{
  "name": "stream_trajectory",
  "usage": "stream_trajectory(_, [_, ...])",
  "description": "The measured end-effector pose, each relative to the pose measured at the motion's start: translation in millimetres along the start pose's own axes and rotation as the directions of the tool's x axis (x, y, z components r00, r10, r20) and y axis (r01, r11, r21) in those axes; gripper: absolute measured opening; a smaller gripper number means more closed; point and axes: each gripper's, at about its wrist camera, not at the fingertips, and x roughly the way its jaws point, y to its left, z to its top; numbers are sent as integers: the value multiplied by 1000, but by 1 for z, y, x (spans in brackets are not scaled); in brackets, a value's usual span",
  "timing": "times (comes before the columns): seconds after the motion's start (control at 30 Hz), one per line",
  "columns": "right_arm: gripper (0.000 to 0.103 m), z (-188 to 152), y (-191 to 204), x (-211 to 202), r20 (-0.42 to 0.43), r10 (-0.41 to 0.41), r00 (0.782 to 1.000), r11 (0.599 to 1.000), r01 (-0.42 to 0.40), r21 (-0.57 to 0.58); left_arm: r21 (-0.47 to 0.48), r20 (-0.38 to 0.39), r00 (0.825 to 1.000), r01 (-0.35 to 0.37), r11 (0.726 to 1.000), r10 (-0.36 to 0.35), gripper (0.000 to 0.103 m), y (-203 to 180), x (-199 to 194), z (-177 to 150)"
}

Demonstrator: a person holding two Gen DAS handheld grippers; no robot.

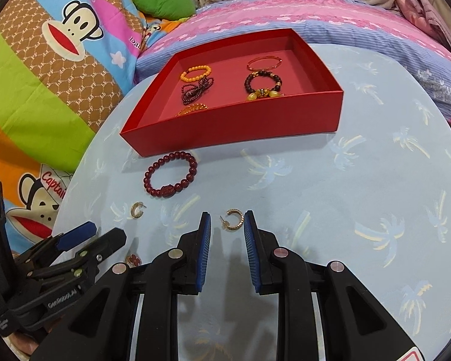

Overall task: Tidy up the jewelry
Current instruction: 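Move the right tool to the garnet bead bracelet while the left tool moves over the gold ring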

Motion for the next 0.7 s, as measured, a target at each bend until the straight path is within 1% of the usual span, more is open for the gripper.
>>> stream_trajectory(0.33, [23,26,24,26,4,13,1000,998,-13,-66,12,-24,1000,-5,1000,6,67,5,-4,-17])
stream_trajectory(0.5, [23,40,39,44,-4,16,1000,995,-17,-100,0,-27,999,-19,1000,19,67,9,-2,-15])
stream_trajectory(0.63, [23,43,48,57,-20,13,1000,992,-15,-128,-2,-25,999,-24,1000,24,67,10,1,-10])
stream_trajectory(0.7, [20,40,52,63,-30,-2,1000,990,-2,-144,0,-24,999,-24,1000,24,67,10,2,-9])
